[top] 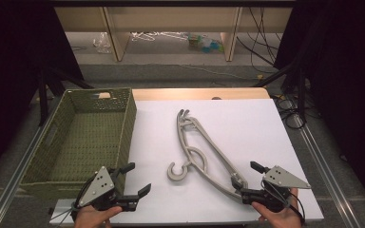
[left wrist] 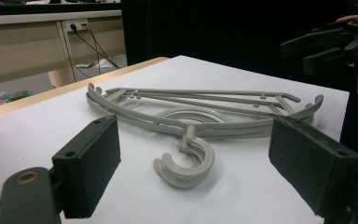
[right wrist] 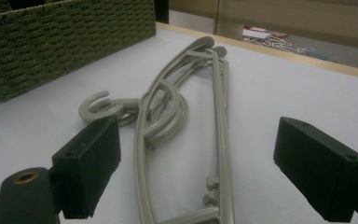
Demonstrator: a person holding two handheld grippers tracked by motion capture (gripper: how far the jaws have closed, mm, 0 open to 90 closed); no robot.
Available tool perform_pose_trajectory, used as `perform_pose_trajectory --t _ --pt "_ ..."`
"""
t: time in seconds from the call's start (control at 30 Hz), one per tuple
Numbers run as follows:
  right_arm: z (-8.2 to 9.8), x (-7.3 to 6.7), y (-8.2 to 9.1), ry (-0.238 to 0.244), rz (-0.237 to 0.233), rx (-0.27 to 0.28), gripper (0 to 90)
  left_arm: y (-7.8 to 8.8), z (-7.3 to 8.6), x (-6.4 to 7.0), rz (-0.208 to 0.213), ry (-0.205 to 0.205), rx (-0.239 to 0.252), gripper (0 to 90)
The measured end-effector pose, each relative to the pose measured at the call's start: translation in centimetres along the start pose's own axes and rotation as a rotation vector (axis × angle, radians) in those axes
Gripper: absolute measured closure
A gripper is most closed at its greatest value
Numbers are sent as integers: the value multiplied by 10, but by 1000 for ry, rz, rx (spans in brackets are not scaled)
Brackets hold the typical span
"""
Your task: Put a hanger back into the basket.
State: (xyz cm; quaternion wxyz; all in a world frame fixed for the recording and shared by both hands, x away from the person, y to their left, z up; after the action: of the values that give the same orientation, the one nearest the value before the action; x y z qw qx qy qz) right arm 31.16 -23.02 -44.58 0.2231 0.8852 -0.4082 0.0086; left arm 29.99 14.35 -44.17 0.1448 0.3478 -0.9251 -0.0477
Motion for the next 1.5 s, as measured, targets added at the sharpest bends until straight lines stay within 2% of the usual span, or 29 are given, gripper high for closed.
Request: perform_pose_trajectory --t 0.17,0.23,0.27,0.33,0.4,0.47,0.53,0.6,0.67,0.7,0.83,0.87,0.9,1.0,1.1,1.17,1.2,1.23,1.27,1.3,1.33,1.37,1.5 --pt "1 0 -2 2 -10 4 155 -1 1 0 -2 12 -8 164" --pt "1 -1 -1 4 -14 -23 155 -1 0 0 5 17 4 164" --pt "1 -2 -2 10 -15 -23 155 0 0 -2 -2 -3 -1 164" --pt "1 -2 -2 9 -13 -23 156 0 0 -2 -6 -2 -5 164" --pt "1 -4 -5 30 -21 -36 160 -1 0 -2 -11 3 -6 164" --pt "1 -5 -6 23 -29 -48 164 -1 1 -2 -12 0 -10 164" --pt "-2 -7 -12 45 -39 -65 189 -1 1 -1 -15 2 -10 164" --pt "-3 -10 -17 45 -61 -92 200 -2 1 -1 -17 4 -10 165" --pt "-6 -14 -27 81 -98 -138 242 -2 2 -1 -15 -3 -14 164" --pt "-6 -15 -30 91 -99 -155 249 -2 2 -1 -15 -4 -12 165" --pt "-7 -25 -46 137 -165 -240 325 -3 2 -1 -17 -6 -17 165" --pt "-7 -25 -46 137 -165 -240 325 -3 2 -1 -17 -6 -17 165" --pt "-6 -28 -54 159 -191 -262 347 -3 2 -1 -15 -5 -16 164" --pt "-5 -32 -61 140 -226 -304 389 -3 2 -1 -15 -7 -18 164" --pt "-3 -33 -72 142 -250 -350 426 -3 3 0 -17 -1 -19 163" --pt "-1 -34 -76 133 -256 -362 436 -3 3 0 -16 -2 -20 163" --pt "0 -35 -82 128 -273 -396 463 -3 2 -1 -13 -18 -20 163" --pt "0 -35 -82 128 -273 -396 463 -3 2 -1 -12 -17 -21 163" --pt "1 -36 -89 135 -281 -433 493 -3 2 -1 -10 -20 -21 163" --pt "1 -35 -93 151 -276 -436 509 -3 2 -1 -10 -20 -21 163" --pt "1 -37 -95 133 -285 -457 520 -3 2 0 -9 -19 -22 163" --pt "1 -37 -97 133 -287 -467 533 -3 3 0 -8 -9 -20 162" --pt "1 -36 -104 115 -301 -500 574 -3 3 1 -6 -11 -21 162"
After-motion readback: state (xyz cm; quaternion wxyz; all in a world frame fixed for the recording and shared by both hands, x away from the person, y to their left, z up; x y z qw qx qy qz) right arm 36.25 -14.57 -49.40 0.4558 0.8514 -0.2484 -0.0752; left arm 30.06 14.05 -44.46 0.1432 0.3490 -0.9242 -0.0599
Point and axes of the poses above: each handheld gripper's, and its own axes: y roughly backward along the jaws, z roughly out of its underside, x roughly to its right, the point moved 5 cm from there along -y, roughly forward along the jaws, and after that the axes turned 13 degrees about y, right-handed, at the moved point
